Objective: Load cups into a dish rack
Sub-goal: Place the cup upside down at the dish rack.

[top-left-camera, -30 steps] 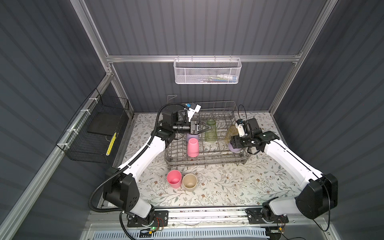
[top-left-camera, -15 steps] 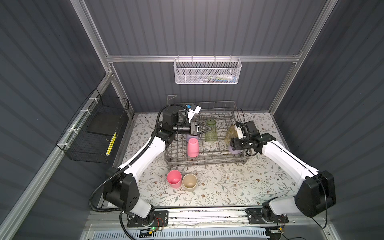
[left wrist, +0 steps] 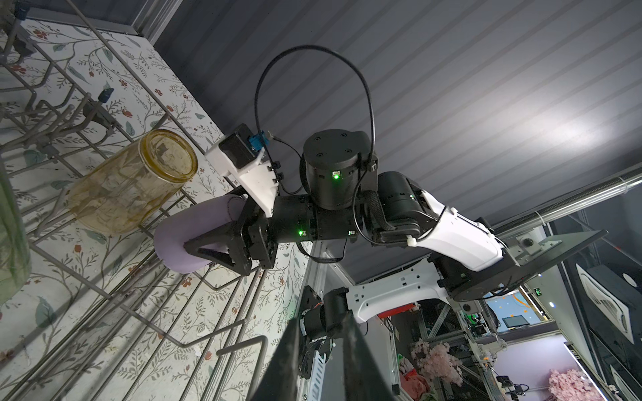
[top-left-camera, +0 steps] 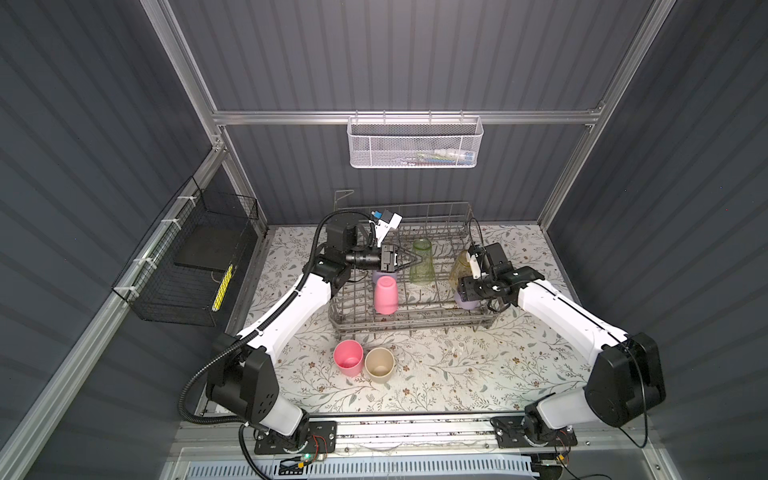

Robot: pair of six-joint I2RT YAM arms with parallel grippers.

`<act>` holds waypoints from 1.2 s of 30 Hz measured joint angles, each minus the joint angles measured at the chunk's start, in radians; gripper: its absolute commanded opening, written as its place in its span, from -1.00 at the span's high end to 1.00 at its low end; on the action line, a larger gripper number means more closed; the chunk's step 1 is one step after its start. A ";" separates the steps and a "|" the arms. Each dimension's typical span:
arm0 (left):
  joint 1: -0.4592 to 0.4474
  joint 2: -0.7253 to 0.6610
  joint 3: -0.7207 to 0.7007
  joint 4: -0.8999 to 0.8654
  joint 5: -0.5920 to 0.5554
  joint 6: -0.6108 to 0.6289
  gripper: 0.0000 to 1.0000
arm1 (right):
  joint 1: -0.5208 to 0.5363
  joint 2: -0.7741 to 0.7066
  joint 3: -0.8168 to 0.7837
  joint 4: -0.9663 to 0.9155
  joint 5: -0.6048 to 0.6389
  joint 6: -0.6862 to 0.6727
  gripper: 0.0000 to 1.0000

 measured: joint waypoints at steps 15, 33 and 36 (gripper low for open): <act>0.000 -0.015 -0.002 -0.006 0.000 0.007 0.53 | 0.017 0.027 -0.026 0.013 0.026 0.010 -0.37; 0.001 -0.015 -0.002 -0.007 0.000 0.007 0.53 | 0.023 -0.005 -0.031 -0.012 0.045 0.028 -0.76; 0.001 -0.015 -0.002 -0.007 0.000 0.008 0.53 | 0.023 -0.025 -0.031 -0.021 0.048 0.030 -0.77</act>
